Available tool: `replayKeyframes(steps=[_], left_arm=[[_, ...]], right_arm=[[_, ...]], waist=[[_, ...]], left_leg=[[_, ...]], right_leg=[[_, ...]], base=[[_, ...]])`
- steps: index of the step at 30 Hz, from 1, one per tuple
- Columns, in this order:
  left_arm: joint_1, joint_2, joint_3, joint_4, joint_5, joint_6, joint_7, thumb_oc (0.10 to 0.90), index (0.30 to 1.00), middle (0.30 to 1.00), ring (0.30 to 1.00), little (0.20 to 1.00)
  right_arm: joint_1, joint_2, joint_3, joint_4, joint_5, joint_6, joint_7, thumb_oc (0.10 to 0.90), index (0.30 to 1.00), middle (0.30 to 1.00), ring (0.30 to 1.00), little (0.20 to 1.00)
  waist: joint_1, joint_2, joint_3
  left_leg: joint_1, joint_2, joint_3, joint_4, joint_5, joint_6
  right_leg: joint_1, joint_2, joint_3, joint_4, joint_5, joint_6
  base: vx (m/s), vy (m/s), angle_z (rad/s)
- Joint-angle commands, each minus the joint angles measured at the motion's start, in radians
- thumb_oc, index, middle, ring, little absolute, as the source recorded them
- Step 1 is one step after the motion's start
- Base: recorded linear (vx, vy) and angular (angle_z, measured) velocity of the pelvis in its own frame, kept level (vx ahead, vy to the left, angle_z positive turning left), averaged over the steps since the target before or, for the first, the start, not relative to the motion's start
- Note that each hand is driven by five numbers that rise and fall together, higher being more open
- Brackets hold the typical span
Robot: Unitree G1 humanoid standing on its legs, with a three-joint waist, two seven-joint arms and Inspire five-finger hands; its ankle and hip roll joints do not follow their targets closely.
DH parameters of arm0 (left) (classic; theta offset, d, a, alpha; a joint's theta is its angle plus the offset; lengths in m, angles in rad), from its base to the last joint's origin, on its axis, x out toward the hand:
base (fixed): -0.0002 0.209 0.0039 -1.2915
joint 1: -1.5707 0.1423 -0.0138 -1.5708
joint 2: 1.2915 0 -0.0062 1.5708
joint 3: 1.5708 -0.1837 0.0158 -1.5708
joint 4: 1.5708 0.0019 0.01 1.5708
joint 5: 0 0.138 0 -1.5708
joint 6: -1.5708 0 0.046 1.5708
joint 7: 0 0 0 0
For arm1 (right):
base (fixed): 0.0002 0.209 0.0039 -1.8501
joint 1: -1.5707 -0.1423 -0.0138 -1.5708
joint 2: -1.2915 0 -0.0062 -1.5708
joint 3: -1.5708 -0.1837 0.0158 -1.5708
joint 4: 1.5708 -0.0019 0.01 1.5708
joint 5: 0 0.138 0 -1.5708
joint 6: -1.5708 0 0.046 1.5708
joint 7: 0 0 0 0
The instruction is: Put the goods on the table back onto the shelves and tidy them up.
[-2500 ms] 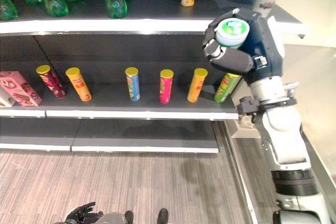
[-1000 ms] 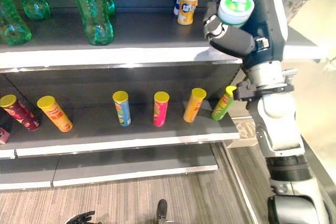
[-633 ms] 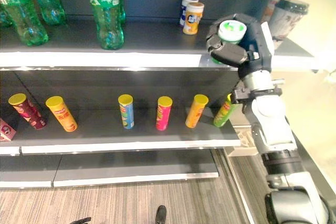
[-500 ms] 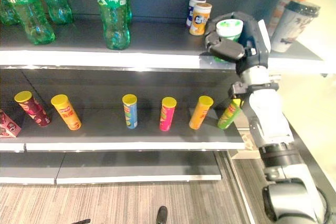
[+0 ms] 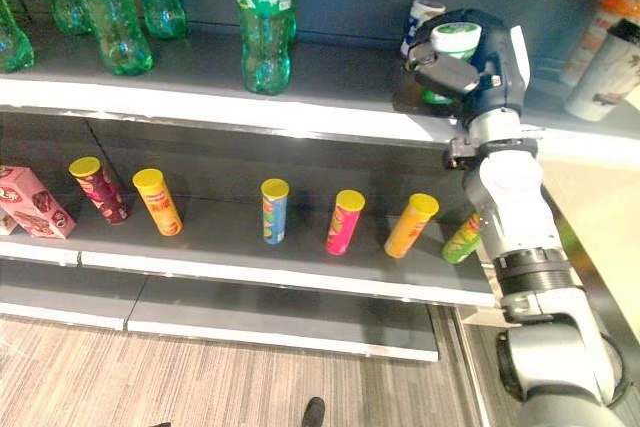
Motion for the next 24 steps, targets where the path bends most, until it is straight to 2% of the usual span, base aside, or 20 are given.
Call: replayKeyframes(steps=[1, 24], left_arm=[[-0.017, 0.027, -0.066, 0.024, -0.012, 0.0, 0.001, 0.8, 0.9, 0.9, 0.9, 0.9], [-0.019, 0.017, -0.083, -0.002, -0.005, 0.0, 0.006, 0.8, 0.9, 0.9, 0.9, 0.9]], right_arm=[[-0.154, -0.044, -0.036, -0.017, -0.017, -0.07, -0.04, 0.4, 0.3, 0.3, 0.3, 0.3], [-0.119, -0.049, -0.065, -0.027, -0.108, -0.06, -0.079, 0.4, 0.3, 0.3, 0.3, 0.3]], waist=[[0.025, -0.022, -0.039], [0.012, -0.017, -0.033]], left_leg=[[-0.051, 0.014, 0.042, -0.045, 0.042, -0.027], [-0.054, 0.014, 0.053, -0.045, 0.036, -0.022]], right_leg=[[0.086, -0.037, 0.005, 0.006, -0.086, 0.1], [0.085, -0.04, 0.02, 0.006, -0.09, 0.102]], base=[[0.01, -0.009, 0.06], [0.0, 0.0, 0.0]])
